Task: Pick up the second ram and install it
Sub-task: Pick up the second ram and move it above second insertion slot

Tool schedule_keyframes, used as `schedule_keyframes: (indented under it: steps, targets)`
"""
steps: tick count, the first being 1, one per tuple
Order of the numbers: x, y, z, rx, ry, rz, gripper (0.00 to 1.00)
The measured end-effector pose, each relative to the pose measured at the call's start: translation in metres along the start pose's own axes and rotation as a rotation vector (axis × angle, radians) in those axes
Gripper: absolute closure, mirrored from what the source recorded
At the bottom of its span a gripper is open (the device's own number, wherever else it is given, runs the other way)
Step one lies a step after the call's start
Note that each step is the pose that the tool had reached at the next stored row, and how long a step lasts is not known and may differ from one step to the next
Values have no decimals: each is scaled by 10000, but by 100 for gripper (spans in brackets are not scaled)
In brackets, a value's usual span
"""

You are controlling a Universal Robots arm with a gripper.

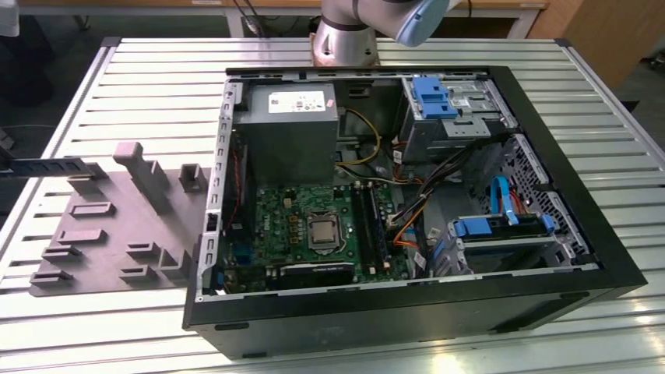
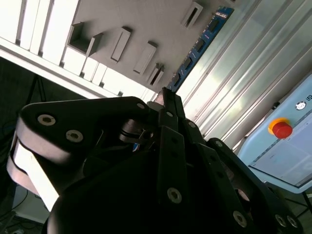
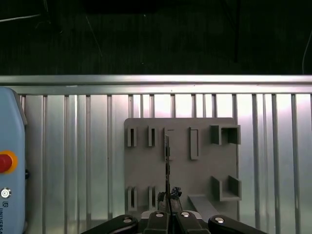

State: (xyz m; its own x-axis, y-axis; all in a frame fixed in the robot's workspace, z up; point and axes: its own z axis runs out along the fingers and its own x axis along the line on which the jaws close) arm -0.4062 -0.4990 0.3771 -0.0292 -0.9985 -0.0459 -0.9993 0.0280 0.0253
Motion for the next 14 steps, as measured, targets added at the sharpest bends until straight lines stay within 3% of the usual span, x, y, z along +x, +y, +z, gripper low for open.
schedule_keyframes:
  steps: [14]
  targets:
    - [-4,2,-87,10,-6,-1,88]
